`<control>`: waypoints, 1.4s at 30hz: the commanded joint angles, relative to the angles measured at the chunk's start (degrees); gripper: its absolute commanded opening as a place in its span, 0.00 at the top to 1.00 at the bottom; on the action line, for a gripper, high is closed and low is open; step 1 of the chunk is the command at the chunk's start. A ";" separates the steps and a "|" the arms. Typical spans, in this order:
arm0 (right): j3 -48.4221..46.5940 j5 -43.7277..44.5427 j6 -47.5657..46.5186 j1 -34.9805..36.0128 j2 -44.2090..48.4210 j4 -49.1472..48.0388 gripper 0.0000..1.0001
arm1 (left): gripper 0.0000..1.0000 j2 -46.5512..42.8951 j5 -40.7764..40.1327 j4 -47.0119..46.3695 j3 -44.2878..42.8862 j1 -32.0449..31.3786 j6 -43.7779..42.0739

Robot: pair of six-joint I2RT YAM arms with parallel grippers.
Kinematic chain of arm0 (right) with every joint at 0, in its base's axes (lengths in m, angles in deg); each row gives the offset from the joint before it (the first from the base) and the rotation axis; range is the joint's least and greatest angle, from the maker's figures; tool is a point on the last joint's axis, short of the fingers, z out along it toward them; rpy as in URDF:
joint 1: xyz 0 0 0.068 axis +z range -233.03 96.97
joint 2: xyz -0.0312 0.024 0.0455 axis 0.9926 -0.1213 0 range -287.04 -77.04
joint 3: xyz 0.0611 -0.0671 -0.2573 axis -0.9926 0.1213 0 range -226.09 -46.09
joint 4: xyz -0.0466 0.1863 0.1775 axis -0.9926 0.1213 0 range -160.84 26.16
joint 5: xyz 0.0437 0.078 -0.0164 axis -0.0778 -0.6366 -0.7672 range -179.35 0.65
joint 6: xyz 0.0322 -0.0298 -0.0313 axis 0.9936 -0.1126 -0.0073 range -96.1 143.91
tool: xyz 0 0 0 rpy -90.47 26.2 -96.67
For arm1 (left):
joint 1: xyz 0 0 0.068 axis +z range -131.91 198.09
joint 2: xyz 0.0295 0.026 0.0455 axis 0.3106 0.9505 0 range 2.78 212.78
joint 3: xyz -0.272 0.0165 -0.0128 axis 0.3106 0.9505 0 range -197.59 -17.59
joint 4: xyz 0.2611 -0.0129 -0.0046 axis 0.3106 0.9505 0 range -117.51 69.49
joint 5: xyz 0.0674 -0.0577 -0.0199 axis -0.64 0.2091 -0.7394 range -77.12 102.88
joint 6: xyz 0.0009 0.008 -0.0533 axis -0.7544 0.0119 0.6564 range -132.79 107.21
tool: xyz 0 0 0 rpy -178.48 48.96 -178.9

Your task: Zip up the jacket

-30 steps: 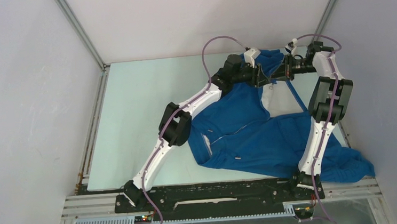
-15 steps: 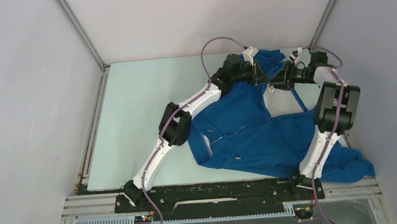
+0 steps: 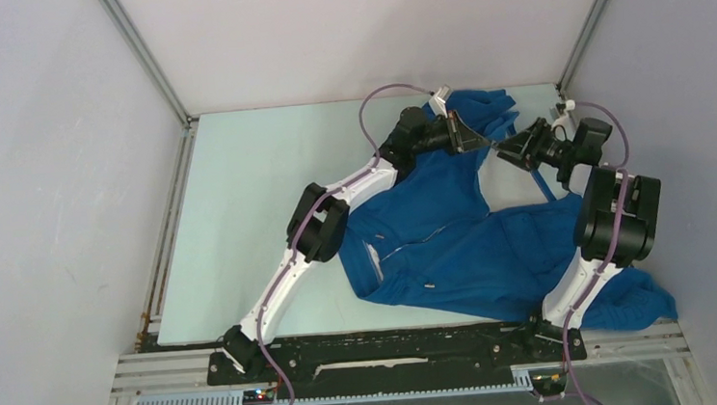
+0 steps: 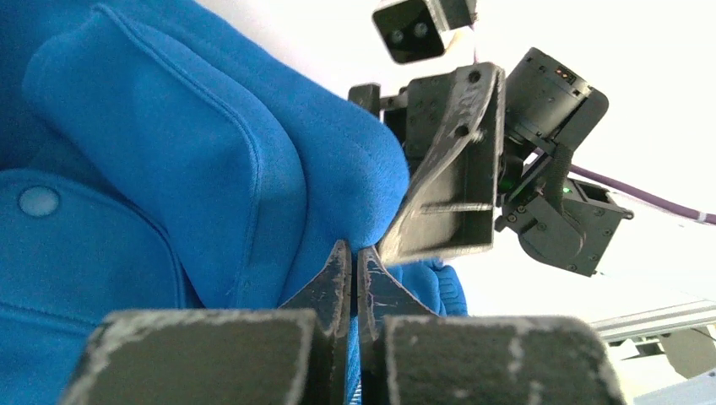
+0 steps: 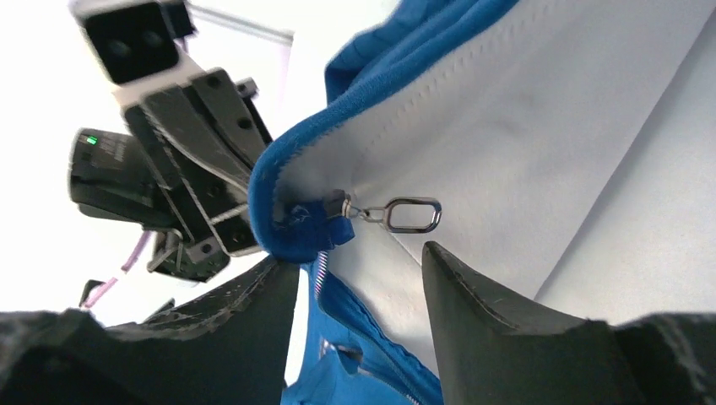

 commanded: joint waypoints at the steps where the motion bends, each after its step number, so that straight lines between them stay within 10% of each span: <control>1: 1.73 1.16 9.11 -2.43 2.46 -20.55 0.42 | 1.00 -1.15 3.45 -5.94 1.63 0.14 4.76; 18: 1.66 2.75 -0.88 -0.45 6.64 -18.82 0.38 | 1.00 0.39 4.40 -6.28 -0.53 0.15 6.45; 25: 1.65 3.72 -4.78 0.61 9.03 -14.96 0.58 | 1.00 0.57 4.76 -6.01 -1.08 0.14 6.37; 30: 1.45 5.16 -7.35 1.22 12.54 -9.42 0.92 | 1.00 0.40 4.66 -4.84 -1.08 0.18 5.36; 36: -7.07 15.48 -13.36 3.44 17.63 20.52 1.00 | 0.94 0.00 4.18 -3.71 -0.93 0.01 3.62; 42: -27.80 37.50 -10.88 4.74 12.83 63.46 1.00 | 0.62 -3.90 2.77 -5.47 4.10 0.07 0.88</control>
